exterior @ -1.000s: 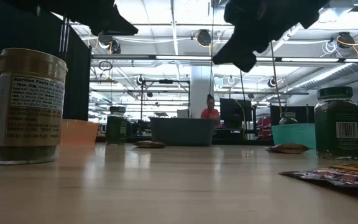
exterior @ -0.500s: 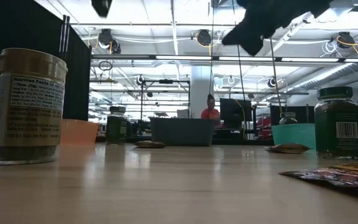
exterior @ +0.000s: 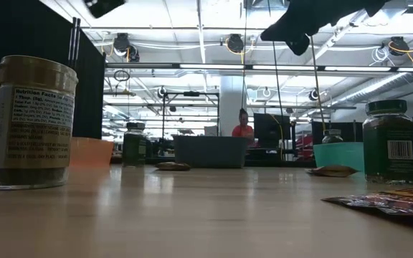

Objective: Sort spices by type
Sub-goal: Put the bottom right gold seasoning bottle into the orange bin

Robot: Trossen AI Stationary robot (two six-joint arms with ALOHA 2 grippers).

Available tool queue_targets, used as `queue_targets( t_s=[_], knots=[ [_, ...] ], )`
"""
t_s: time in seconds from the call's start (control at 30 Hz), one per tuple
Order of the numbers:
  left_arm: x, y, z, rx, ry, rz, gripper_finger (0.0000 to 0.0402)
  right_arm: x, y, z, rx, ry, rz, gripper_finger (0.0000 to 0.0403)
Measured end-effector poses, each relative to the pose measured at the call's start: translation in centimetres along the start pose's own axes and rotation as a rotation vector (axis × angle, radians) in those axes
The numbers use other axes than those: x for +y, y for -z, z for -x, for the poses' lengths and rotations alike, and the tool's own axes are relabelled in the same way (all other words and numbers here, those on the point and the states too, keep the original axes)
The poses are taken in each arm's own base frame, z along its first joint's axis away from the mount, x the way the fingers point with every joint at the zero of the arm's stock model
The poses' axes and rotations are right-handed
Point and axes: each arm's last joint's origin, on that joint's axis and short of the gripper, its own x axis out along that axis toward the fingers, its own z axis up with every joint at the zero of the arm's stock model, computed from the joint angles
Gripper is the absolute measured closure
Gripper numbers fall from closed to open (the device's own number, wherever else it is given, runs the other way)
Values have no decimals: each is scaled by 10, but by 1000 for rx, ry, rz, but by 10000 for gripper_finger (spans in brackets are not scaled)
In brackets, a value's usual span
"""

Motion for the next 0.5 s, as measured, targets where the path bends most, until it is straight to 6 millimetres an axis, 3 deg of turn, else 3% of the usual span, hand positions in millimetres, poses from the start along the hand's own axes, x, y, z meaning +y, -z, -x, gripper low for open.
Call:
queue_targets(
  t_s=[0.3, 0.5],
  knots=[
    [-3, 15, 6, 221, -7, 171, 268, -2, 0, 0, 5, 7, 26, 403],
    [-14, 22, 0, 303, 20, 266, 268, -2, 1, 0, 10, 7, 23, 403]
  ],
)
